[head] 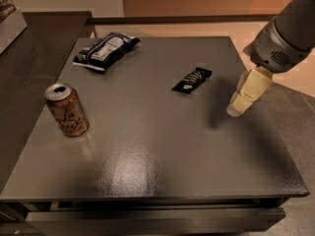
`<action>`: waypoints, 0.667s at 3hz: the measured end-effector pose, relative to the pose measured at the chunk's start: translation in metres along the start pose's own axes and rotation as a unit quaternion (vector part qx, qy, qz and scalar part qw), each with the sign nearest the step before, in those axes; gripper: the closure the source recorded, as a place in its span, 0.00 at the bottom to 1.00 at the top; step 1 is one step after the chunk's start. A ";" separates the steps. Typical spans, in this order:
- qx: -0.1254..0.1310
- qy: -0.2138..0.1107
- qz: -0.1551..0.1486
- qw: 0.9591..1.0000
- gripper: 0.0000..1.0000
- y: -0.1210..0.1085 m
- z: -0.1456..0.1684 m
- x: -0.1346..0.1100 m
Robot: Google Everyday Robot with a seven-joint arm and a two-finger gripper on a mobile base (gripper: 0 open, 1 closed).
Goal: Pick rxbar chocolate
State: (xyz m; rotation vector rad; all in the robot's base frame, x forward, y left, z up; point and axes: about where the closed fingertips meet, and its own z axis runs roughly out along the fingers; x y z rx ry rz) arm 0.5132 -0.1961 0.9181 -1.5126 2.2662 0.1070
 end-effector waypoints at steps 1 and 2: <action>-0.007 -0.038 0.030 0.999 0.00 -0.015 0.039 -0.011; 0.001 -0.073 0.054 0.996 0.00 -0.034 0.067 -0.028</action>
Offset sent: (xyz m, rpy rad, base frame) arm 0.0962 0.0441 -0.0616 0.2492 -0.0666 -0.1250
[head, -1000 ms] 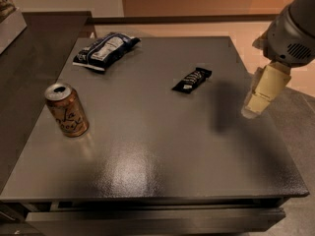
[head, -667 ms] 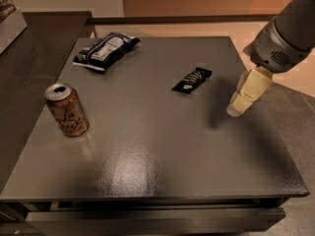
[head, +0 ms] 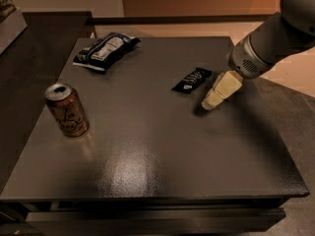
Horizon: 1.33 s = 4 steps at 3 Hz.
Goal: Pick rxbar chocolate
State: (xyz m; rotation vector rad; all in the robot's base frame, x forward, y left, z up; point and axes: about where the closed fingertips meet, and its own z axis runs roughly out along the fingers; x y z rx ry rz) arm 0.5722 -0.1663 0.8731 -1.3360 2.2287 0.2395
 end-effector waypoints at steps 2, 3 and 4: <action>-0.006 -0.040 0.049 0.998 0.00 -0.031 0.041 -0.023; -0.017 -0.057 0.065 0.996 0.00 -0.037 0.053 -0.030; -0.025 -0.071 0.076 0.994 0.00 -0.039 0.061 -0.034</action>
Offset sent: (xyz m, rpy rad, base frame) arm 0.0780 0.0252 -0.0268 0.1691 0.0227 -0.1114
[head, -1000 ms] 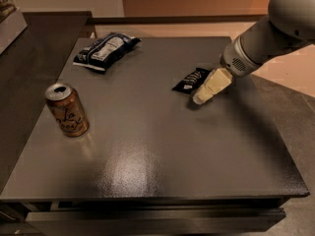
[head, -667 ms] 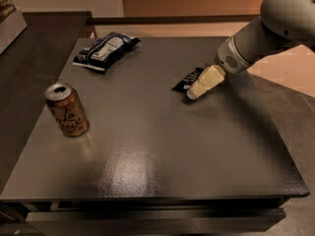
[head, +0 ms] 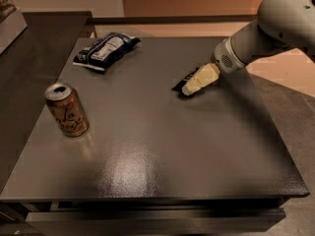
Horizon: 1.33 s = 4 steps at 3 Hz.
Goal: Pick rxbar chocolate
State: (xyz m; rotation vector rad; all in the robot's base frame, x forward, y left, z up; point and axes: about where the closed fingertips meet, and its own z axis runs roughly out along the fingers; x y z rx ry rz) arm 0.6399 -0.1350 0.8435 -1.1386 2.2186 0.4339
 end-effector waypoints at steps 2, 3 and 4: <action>-0.012 -0.010 0.004 1.000 0.41 0.002 0.009 0.003; -0.014 -0.012 0.001 1.000 0.64 0.004 0.011 0.005; -0.014 -0.017 -0.004 1.000 0.89 0.005 0.011 0.005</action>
Offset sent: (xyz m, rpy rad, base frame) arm -0.0021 0.0013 -0.0116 0.0386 0.0065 0.0110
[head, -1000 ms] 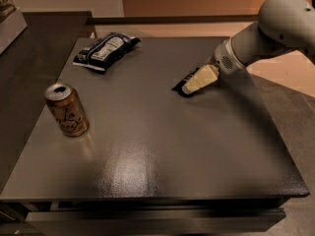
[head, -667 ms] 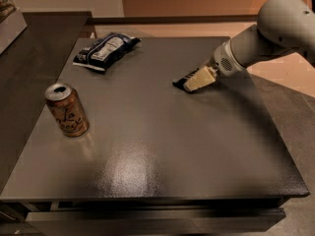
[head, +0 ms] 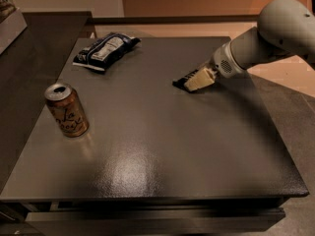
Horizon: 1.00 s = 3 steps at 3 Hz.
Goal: Pick rxbar chocolate
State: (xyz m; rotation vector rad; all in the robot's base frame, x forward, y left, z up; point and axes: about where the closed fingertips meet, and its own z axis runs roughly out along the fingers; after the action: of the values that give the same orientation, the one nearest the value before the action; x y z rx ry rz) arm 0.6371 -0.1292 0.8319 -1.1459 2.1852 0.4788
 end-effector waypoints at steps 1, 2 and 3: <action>0.000 0.000 0.000 1.000 1.00 0.000 0.000 0.000; 0.001 -0.013 -0.010 1.000 1.00 0.004 -0.008 -0.010; 0.002 -0.026 -0.022 0.999 1.00 0.010 -0.020 -0.022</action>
Offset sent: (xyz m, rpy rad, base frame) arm -0.0050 0.0034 0.0326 0.0295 -0.0667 0.0218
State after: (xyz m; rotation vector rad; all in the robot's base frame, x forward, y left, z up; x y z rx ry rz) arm 0.6317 -0.1217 0.8613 -1.1652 2.1101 0.4808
